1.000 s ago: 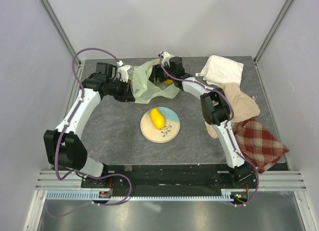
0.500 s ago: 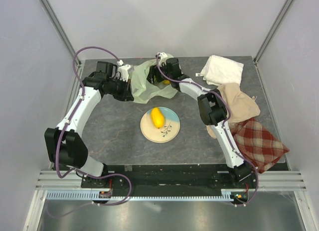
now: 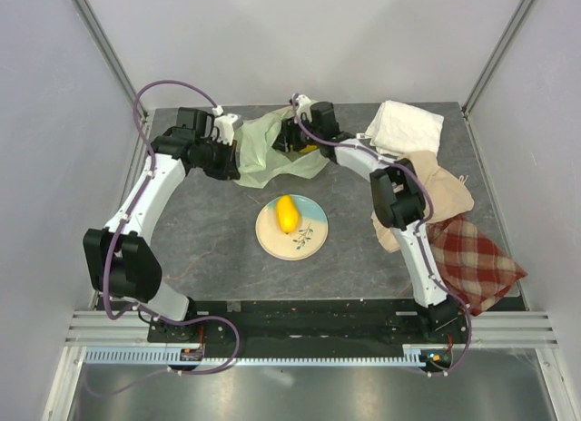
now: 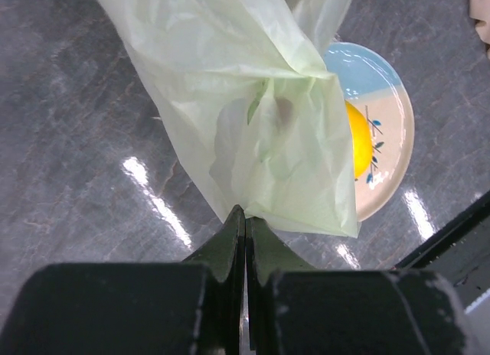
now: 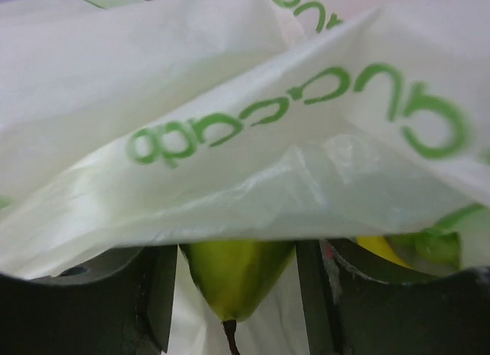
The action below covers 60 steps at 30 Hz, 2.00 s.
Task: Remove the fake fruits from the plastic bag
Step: Take out the fake fruit from the plastic bag, then place the fake fruit on the plate.
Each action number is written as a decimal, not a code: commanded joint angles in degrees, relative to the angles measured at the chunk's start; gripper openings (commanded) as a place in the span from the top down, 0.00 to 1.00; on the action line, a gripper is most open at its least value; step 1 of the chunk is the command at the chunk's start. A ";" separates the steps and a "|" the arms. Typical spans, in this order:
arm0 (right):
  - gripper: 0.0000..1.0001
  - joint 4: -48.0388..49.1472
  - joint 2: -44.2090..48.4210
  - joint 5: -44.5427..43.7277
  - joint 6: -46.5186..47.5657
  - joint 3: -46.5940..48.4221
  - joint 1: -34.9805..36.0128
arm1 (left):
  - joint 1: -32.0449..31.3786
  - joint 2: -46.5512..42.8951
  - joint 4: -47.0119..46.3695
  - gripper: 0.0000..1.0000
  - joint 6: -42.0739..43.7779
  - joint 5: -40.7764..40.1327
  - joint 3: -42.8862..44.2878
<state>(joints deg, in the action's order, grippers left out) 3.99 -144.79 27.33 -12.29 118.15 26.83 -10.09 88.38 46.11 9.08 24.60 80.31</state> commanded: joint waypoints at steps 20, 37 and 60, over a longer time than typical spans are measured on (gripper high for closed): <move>0.71 -17.52 45.55 12.04 9.82 -31.91 2.16 | 0.42 1.19 -6.82 0.98 -10.21 -3.59 12.67; 0.70 -17.96 42.14 5.81 21.43 -42.40 19.66 | 0.42 -0.66 -7.17 0.98 -10.22 -3.15 12.33; 0.68 -17.43 29.66 -11.16 27.24 -32.81 23.01 | 0.42 -4.44 -7.52 0.98 -9.26 -3.16 7.58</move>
<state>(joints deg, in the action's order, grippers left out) -12.75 -114.15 19.51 13.41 82.54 49.98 -9.87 85.80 40.16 0.23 21.06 87.42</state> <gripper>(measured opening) 0.613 0.023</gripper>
